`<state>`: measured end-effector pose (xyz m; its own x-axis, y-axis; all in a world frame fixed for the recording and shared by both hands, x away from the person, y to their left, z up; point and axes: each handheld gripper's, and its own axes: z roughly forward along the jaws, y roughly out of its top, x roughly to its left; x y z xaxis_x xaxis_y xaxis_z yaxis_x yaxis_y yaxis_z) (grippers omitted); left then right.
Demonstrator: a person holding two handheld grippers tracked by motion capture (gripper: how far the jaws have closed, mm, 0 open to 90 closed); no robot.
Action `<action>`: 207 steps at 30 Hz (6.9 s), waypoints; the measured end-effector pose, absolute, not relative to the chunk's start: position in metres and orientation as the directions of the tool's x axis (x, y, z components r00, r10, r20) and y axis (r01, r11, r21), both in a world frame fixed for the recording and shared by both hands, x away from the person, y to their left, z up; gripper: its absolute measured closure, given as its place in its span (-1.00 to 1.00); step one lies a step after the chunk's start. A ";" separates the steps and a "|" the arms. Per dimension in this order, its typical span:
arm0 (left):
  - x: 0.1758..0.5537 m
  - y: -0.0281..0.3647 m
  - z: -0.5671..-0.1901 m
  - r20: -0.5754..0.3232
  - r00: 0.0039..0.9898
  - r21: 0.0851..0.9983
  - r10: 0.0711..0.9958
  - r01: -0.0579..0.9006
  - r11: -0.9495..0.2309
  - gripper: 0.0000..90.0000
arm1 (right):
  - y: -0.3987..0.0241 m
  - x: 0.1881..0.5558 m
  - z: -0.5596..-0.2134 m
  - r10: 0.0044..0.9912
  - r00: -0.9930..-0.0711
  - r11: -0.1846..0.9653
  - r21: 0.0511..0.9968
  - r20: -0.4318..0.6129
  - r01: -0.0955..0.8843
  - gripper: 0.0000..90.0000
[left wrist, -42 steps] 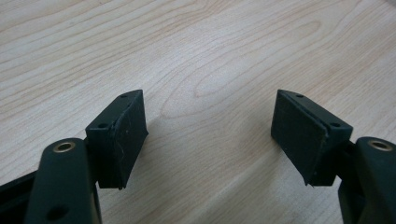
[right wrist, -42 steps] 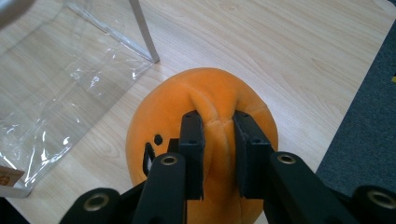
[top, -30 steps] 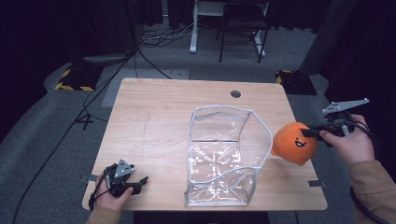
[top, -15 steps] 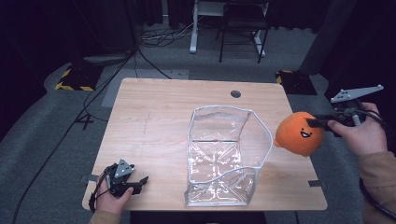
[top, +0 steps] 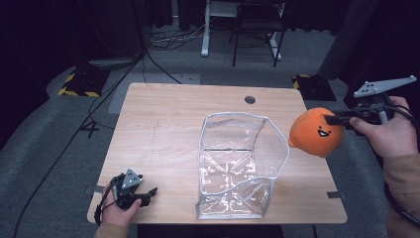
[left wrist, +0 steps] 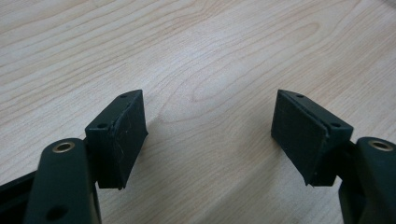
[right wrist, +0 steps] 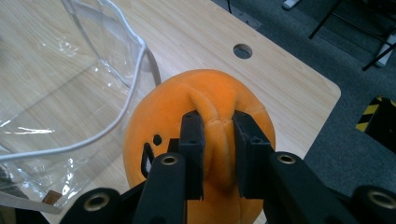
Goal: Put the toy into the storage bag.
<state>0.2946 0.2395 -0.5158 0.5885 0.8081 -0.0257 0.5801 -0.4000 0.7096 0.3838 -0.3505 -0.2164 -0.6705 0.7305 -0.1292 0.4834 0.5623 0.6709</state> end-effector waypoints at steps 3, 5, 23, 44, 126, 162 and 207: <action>0.295 0.240 -0.516 -0.026 0.589 0.709 0.808 0.580 -0.400 -0.40 | -0.345 0.383 -0.208 0.721 -0.679 0.568 0.679 -0.138 0.465 0.69; 0.295 0.240 -0.516 -0.025 0.590 0.708 0.807 0.580 -0.402 -0.40 | -0.341 0.383 -0.203 0.715 -0.685 0.573 0.682 -0.143 0.455 0.69; 0.295 0.239 -0.516 -0.026 0.589 0.710 0.808 0.580 -0.400 -0.40 | -0.305 0.382 -0.173 0.666 -0.724 0.603 0.701 -0.180 0.380 0.69; 0.295 0.239 -0.516 -0.029 0.590 0.711 0.807 0.580 -0.399 -0.40 | -0.223 0.382 -0.181 0.516 -0.840 0.657 0.706 -0.165 0.265 0.69; 0.295 0.239 -0.516 -0.028 0.590 0.711 0.807 0.579 -0.399 -0.40 | -0.103 0.424 -0.354 0.348 -0.937 0.836 0.458 -0.019 0.302 0.59; 0.295 0.239 -0.516 -0.029 0.590 0.711 0.807 0.580 -0.398 -0.40 | -0.134 0.409 -0.330 0.407 -0.913 0.762 0.566 -0.041 0.314 -0.12; 0.305 0.234 -0.516 -0.029 0.580 0.708 0.814 0.587 -0.393 -0.45 | -0.311 0.381 -0.283 0.659 -0.750 0.573 0.688 -0.064 0.445 -0.44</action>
<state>0.3052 0.2338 -0.5158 0.5799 0.8142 -0.0289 0.5871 -0.3931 0.7077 0.3813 -0.3111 -0.2831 -0.7498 0.6585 -0.0642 0.4447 0.5734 0.6881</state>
